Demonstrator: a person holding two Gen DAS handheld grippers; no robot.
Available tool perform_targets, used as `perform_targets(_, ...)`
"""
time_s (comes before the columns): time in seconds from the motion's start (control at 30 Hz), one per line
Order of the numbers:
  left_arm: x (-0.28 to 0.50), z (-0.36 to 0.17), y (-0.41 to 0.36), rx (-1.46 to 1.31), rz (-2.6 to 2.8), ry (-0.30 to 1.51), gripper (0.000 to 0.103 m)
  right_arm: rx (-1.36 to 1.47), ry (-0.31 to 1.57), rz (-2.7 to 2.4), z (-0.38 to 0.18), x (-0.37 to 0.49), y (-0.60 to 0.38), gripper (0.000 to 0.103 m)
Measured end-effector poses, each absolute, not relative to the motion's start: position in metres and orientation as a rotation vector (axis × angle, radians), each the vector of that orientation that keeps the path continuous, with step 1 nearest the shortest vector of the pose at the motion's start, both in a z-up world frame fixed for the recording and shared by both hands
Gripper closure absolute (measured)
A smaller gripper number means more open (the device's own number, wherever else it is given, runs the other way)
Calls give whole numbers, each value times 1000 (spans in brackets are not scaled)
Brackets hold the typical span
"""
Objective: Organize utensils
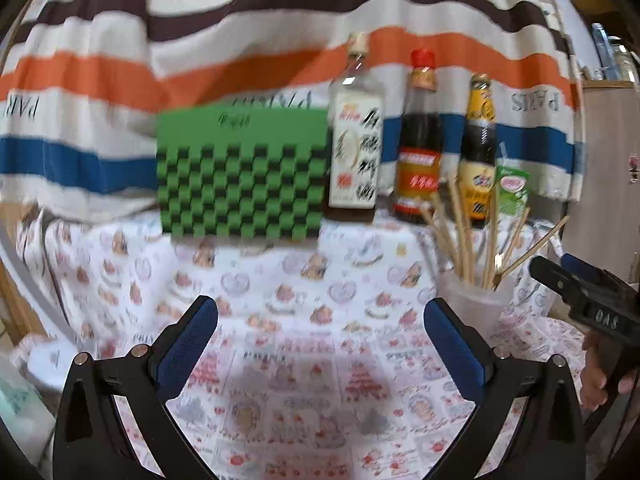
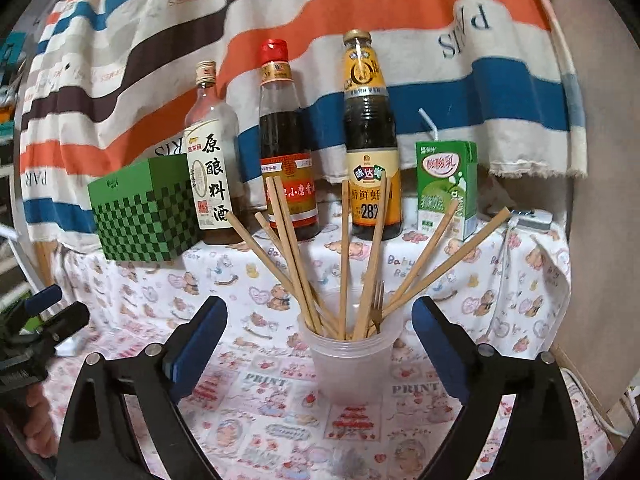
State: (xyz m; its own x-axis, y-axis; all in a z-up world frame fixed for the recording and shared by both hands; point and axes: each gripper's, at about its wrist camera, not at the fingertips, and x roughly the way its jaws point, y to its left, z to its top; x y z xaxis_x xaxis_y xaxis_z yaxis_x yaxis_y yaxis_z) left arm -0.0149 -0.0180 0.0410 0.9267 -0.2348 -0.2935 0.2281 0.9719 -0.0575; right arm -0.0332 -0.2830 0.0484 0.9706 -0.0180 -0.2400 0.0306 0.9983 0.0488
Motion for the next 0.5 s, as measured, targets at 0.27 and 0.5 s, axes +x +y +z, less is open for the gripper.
perform_targets(0.27,1,17,-19,-8,-202,337,1,51,289,-59,24,-22,-288,8)
perform_targets(0.5,3,10,-21,4,-189,326,1,27,296,-94,18,-20,-284,8)
